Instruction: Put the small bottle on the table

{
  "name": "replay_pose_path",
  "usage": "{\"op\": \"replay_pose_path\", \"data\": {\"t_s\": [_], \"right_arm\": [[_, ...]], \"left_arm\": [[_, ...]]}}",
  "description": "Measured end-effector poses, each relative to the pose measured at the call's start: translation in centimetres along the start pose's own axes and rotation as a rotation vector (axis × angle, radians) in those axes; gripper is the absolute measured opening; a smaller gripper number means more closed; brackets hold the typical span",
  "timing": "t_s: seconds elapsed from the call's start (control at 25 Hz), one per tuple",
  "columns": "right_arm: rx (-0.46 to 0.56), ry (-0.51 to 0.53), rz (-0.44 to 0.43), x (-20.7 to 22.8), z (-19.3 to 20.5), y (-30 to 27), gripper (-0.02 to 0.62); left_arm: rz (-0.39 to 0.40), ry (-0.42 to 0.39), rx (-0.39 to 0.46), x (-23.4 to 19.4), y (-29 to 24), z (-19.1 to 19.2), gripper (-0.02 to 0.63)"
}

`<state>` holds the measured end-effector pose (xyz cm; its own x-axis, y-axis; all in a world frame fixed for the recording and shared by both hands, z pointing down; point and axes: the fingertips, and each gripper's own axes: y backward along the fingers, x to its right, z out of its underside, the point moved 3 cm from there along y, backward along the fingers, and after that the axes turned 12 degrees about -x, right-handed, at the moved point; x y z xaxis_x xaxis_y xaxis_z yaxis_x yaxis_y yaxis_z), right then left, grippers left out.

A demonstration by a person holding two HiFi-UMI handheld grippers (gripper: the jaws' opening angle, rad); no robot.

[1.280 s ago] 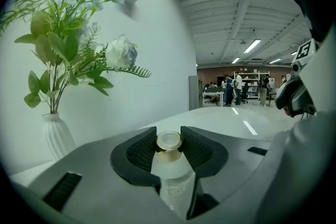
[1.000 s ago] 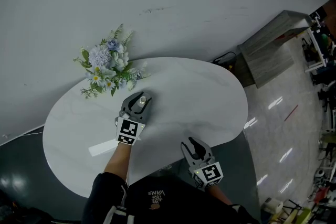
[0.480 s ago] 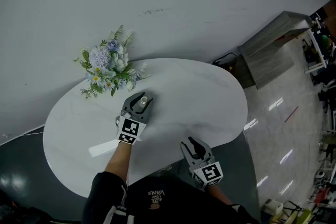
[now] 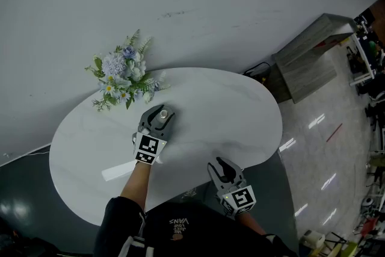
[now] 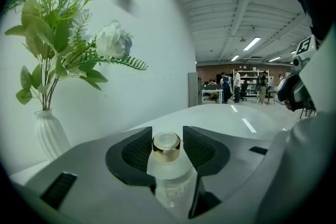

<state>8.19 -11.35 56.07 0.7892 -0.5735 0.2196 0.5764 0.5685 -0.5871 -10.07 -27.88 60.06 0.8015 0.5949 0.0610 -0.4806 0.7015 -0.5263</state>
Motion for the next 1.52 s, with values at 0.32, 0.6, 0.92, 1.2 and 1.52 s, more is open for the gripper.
{"op": "replay_pose_path", "data": {"t_s": [0.32,0.6,0.92,1.2,1.52], "right_arm": [[0.023,0.007,-0.001,0.2,-0.1,0.6,0.117],[0.038,0.026,-0.016,-0.4,-0.7,1.2,0.117],[0.068,0.033,-0.038,-1.2,-0.6,2.1,0.117],[0.083,0.056,-0.075,-2.3,-0.2,3.1,0.117],[0.098,0.085,-0.099,-3.0,0.2,4.9,0.117]], "left_arm": [[-0.001,-0.007,0.02,0.7,0.4,-0.8,0.263],[-0.014,-0.024,0.039,1.1,1.6,-1.6,0.279],[-0.01,-0.056,0.051,2.6,4.7,-2.4,0.279],[-0.002,-0.053,0.069,5.2,7.6,-2.6,0.278],[-0.055,-0.033,0.088,8.2,11.4,-2.2,0.217]]}}
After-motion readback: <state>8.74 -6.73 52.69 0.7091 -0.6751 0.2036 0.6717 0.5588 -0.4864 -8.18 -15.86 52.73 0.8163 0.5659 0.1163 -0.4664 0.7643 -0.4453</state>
